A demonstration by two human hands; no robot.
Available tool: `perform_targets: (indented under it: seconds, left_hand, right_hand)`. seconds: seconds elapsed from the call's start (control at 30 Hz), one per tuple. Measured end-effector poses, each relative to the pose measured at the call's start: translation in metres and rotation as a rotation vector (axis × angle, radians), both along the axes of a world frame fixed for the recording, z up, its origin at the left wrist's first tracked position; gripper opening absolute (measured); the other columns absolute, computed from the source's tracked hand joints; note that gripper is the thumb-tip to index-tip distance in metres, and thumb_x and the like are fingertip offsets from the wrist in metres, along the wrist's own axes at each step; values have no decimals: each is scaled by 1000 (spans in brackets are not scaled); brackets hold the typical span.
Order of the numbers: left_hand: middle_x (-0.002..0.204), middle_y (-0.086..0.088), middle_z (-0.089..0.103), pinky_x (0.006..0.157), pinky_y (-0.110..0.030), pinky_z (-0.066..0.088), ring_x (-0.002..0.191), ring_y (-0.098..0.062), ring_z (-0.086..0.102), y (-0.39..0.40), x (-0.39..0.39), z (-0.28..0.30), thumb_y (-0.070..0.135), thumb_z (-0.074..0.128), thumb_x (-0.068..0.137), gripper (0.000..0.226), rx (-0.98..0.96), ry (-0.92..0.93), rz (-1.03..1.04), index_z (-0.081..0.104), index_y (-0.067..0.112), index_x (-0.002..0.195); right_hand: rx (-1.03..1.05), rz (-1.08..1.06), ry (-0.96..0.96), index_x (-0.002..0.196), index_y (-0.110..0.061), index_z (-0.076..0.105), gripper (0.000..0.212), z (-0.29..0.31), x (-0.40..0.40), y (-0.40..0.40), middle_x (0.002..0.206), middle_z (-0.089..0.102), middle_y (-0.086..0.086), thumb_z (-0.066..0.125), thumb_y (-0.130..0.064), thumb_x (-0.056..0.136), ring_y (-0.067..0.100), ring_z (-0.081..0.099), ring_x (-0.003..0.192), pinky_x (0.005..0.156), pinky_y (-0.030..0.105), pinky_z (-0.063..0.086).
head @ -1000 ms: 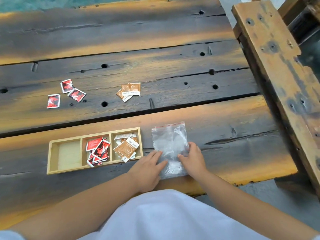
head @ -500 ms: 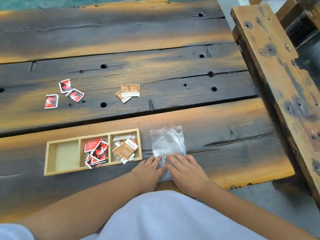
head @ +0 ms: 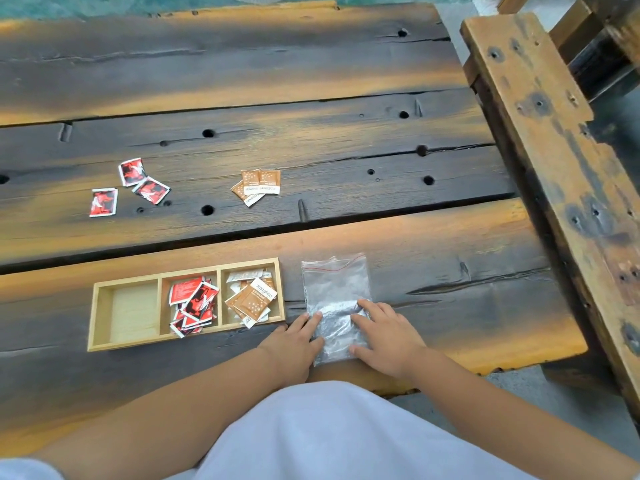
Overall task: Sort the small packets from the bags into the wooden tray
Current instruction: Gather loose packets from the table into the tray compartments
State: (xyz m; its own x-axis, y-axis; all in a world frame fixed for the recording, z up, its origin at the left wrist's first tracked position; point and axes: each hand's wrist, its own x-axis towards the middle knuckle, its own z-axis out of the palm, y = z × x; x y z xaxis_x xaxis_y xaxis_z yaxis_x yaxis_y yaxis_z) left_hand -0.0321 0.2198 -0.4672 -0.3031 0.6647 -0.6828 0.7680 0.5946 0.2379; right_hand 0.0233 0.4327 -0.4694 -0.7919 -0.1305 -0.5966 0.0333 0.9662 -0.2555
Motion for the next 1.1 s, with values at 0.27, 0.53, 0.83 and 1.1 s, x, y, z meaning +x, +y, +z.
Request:
perform_targets:
  seconds: [0.27, 0.53, 0.83, 1.1]
  left_hand:
    - [164, -11, -5, 111, -41, 34, 149, -27, 12, -11, -3, 25, 20, 44, 96, 58, 157, -99, 156, 23, 18, 151]
    - [161, 0, 18, 104, -39, 43, 138, -23, 37, -43, -33, 51, 31, 46, 96, 53, 349, 7, 437, 31, 23, 147]
    - [155, 0, 31, 110, -40, 37, 139, -20, 37, -61, -130, 52, 29, 51, 93, 56, 429, 117, 696, 36, 21, 146]
    - [125, -14, 57, 91, -42, 48, 109, -31, 56, -64, -221, 12, 23, 59, 86, 69, 342, -19, 959, 26, 19, 147]
  right_hand:
    - [-93, -75, 74, 142, -23, 44, 47, -1, 3, -17, 156, 30, -3, 49, -29, 95, 21, 29, 142, 114, 37, 31]
    - [-262, -183, 260, 135, -19, 53, 41, 21, -50, -55, 154, 35, -1, 57, -25, 95, 21, 34, 139, 111, 39, 37]
    - [-311, -364, 307, 135, -14, 53, 46, 34, -160, -90, 144, 45, 5, 62, -26, 91, 26, 35, 135, 113, 38, 30]
    - [-321, -577, 8, 140, -13, 45, 56, 5, -246, -102, 143, 51, 9, 62, -36, 92, 27, 48, 131, 106, 38, 41]
